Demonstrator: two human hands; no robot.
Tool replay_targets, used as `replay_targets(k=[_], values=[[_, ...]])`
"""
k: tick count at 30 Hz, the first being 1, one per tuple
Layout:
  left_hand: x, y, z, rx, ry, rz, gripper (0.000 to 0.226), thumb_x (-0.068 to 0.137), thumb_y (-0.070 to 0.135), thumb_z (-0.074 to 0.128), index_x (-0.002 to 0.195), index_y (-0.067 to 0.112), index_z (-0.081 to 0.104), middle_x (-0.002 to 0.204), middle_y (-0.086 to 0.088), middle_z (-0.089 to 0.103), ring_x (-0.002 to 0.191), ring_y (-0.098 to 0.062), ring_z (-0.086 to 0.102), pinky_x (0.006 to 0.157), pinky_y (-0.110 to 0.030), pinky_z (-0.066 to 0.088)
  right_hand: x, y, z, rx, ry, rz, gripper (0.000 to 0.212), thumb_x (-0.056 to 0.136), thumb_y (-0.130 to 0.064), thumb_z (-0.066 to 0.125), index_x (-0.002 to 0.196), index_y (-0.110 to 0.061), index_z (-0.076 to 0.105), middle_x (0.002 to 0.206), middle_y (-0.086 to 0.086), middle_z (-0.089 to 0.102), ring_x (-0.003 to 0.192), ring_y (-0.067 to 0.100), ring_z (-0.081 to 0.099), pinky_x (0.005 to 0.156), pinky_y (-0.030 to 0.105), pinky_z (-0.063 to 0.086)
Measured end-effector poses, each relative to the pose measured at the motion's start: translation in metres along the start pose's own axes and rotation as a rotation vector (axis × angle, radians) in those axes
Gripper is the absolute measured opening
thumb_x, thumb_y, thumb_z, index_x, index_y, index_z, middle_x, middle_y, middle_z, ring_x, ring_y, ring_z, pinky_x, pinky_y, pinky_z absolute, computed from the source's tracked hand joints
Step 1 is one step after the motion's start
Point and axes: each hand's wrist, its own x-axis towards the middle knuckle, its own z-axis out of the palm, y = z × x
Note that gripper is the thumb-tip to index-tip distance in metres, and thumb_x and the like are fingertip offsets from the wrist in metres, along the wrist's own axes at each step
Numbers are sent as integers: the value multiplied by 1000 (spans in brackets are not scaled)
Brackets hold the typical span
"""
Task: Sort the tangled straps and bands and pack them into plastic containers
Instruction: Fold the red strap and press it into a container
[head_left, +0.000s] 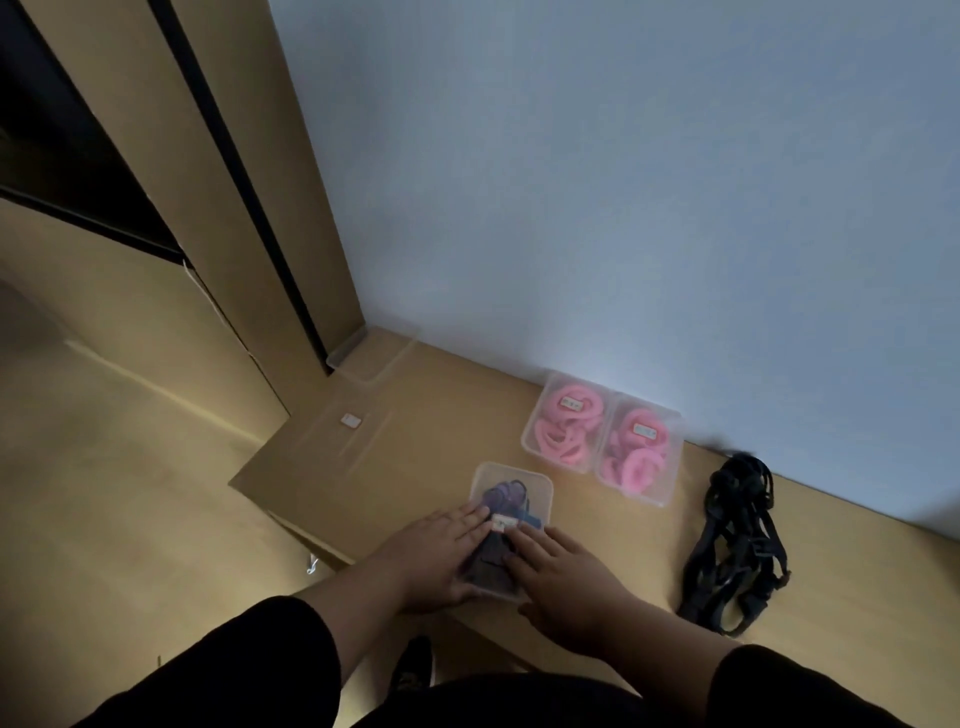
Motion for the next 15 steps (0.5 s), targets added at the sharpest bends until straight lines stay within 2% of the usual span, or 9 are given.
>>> replay_targets(k=[2,4,7,10,15], values=[[1,-20,-2,-22,12,12,101,81,75,20,159,12,7,168,-5,-1,154,-16,-2,122,-28,-3,19,-5,-4,0,59,-3,71,100,-43,48,157,-10,23,166,15,14,154,28,15,120,39,3],[2,-41,-5,-49,25,20,88,95,63,38,159,12,5,168,-5,-2,154,-15,-4,122,-28,-3,37,-8,-11,30,87,25,70,103,-39,42,159,-10,11,167,13,2,155,26,2,119,35,-4],[4,-70,-12,-64,24,49,84,99,55,43,159,14,2,168,-2,-5,154,-14,-7,121,-26,-5,60,-17,-26,77,60,67,67,105,-34,38,160,-13,5,167,11,-4,155,24,-5,115,33,-8],[11,-93,-18,-56,28,80,82,101,52,42,159,14,-1,167,-1,-8,153,-13,-9,118,-24,-8,81,-25,-33,48,53,121,64,107,-30,31,159,-18,-2,165,13,-11,154,27,-10,115,37,-10],[34,-121,-28,-123,-3,127,82,101,48,45,159,16,-4,167,1,-12,151,-9,-13,119,-24,-8,105,-29,-42,77,40,249,63,106,-24,27,158,-17,-7,163,13,-18,153,28,-12,114,37,-13]])
